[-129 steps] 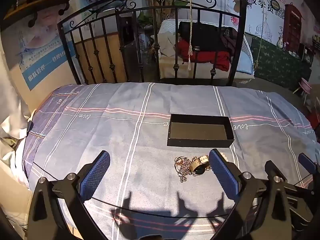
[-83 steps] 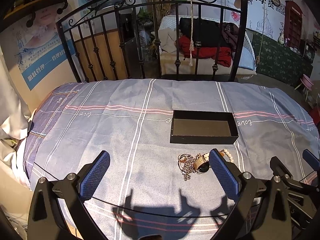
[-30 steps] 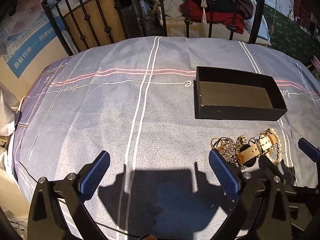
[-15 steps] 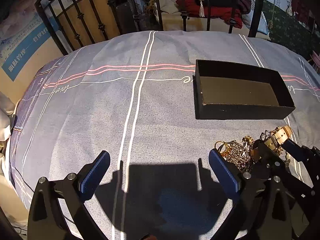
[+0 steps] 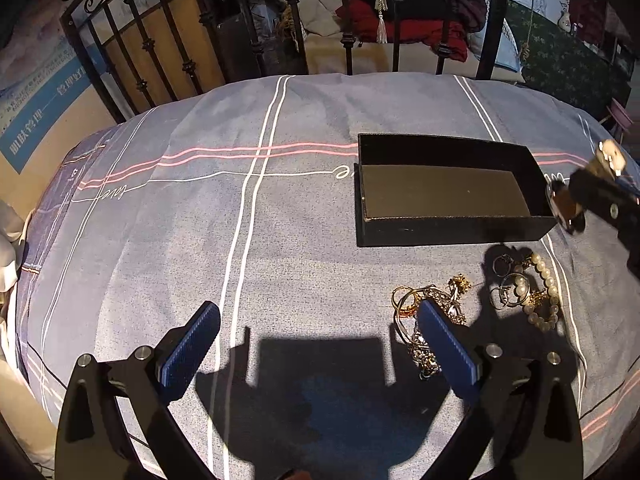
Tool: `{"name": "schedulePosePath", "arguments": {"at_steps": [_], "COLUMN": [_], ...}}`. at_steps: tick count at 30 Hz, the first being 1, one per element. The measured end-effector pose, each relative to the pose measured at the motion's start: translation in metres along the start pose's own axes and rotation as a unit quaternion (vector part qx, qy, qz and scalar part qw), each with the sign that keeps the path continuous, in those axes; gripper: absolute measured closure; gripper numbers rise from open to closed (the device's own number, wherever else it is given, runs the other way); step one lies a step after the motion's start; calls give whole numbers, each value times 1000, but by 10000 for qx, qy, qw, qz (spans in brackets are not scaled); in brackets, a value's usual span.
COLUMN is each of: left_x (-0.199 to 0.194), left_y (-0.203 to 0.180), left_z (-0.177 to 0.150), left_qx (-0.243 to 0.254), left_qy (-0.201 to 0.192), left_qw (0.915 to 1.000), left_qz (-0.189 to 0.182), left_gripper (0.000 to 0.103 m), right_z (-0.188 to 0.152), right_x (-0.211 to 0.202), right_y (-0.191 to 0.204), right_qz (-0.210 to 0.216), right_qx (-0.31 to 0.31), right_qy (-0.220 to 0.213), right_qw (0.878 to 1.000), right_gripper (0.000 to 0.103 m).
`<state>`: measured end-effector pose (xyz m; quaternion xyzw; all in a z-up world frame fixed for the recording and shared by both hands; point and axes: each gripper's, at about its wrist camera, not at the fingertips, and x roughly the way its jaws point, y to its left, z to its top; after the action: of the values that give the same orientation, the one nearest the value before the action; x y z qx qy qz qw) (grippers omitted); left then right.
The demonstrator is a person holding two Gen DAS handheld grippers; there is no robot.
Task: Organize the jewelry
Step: 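Carry the watch into the black box and open the right tool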
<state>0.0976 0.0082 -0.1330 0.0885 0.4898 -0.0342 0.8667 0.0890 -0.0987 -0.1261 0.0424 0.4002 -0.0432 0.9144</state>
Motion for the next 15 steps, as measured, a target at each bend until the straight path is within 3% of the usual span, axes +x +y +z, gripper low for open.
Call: {"name": "schedulePosePath", "arguments": {"at_steps": [10,15], "left_x": [-2,1], "left_y": [-4,-7], "left_z": [6,14], "left_qx": [57,83], "left_qy": [-59,-84], "left_qw": [10000,9999], "left_qz": [-19,-14], "left_gripper": [6,6], "right_z": [30,28], "right_x": [35,42], "right_y": [3,3], "right_qz": [-190,-279], "right_qx": [-123,-180], "right_qy": [31,-4], "right_qw": [9997,9994], "right_gripper": [62,36]}}
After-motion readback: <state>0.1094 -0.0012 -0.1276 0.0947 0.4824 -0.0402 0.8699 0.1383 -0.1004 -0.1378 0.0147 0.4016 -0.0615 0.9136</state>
